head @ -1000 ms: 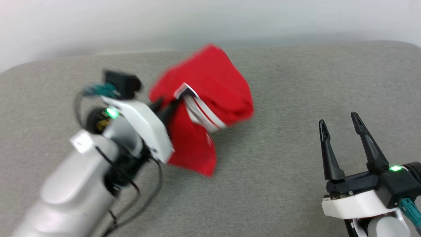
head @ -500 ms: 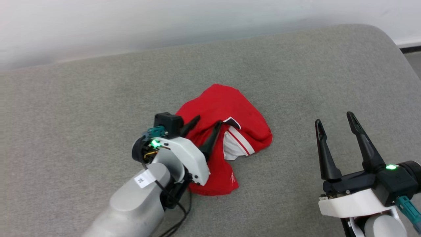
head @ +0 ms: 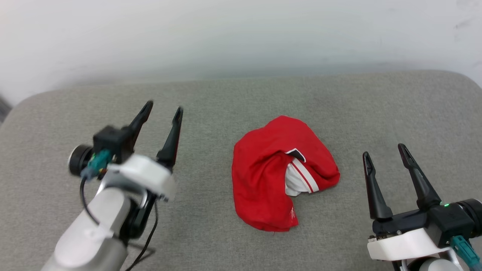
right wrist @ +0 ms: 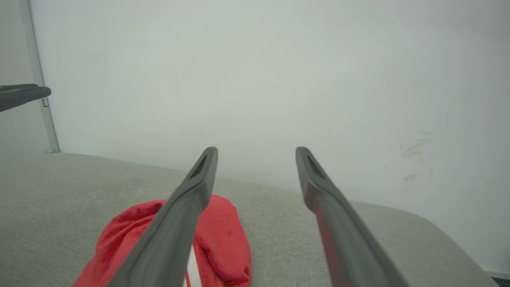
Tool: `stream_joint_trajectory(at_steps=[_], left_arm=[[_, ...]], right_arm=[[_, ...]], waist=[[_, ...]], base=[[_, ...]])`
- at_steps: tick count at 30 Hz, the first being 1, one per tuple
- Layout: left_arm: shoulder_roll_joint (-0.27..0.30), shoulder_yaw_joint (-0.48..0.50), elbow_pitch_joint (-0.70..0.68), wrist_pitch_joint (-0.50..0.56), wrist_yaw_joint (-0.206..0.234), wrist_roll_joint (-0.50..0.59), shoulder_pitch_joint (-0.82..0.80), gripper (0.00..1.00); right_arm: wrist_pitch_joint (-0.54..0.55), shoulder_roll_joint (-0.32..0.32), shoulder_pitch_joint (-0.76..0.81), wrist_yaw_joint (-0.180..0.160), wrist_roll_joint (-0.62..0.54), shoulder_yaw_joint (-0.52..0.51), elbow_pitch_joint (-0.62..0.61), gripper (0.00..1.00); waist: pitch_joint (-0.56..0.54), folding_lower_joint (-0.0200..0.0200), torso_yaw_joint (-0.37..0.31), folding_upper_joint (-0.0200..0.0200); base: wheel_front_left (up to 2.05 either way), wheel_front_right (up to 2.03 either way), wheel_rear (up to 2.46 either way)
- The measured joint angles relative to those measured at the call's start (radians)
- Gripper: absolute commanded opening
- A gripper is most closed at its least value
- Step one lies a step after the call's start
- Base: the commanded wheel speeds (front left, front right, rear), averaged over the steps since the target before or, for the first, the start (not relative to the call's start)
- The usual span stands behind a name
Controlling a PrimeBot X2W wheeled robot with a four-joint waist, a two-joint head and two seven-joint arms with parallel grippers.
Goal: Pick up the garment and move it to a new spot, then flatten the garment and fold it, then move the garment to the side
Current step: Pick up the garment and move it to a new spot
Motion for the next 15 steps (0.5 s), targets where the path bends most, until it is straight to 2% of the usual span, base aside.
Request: stream_joint_trajectory(at_steps=[4, 6, 11, 14, 15], left_arm=[[0.039, 0.081, -0.123, 0.0, 0.054, 0.105, 0.151, 1.0], [0.035, 0.123, -0.185, 0.0, 0.077, 0.143, 0.23, 1.0], [-0.026, 0.192, -0.293, 0.0, 0.083, 0.195, 0.411, 1.0], [-0.077, 0.216, -0.32, 0.0, 0.065, 0.209, 0.483, 1.0], [-0.077, 0.216, -0.32, 0.0, 0.065, 0.209, 0.483, 1.0]], right_arm=[[0.0, 0.0, 0.007, 0.0, -0.006, 0.0, -0.008, 1.0], [0.0, 0.0, 0.012, 0.0, -0.007, 0.0, -0.015, 1.0], [0.0, 0.0, 0.022, 0.0, -0.006, -0.003, -0.03, 1.0], [0.0, 0.0, 0.032, 0.0, -0.007, -0.001, -0.03, 1.0], [0.0, 0.0, 0.032, 0.0, -0.007, -0.001, -0.03, 1.0]], waist=[[-0.023, 0.0, 0.021, 0.0], [-0.029, 0.0, 0.026, 0.0], [-0.039, 0.0, 0.028, 0.0], [-0.045, 0.0, 0.031, 0.0], [-0.045, 0.0, 0.031, 0.0]], base=[[0.0, 0.0, 0.0], [0.0, 0.0, 0.0], [0.0, 0.0, 0.0], [0.0, 0.0, 0.0], [0.0, 0.0, 0.0]])
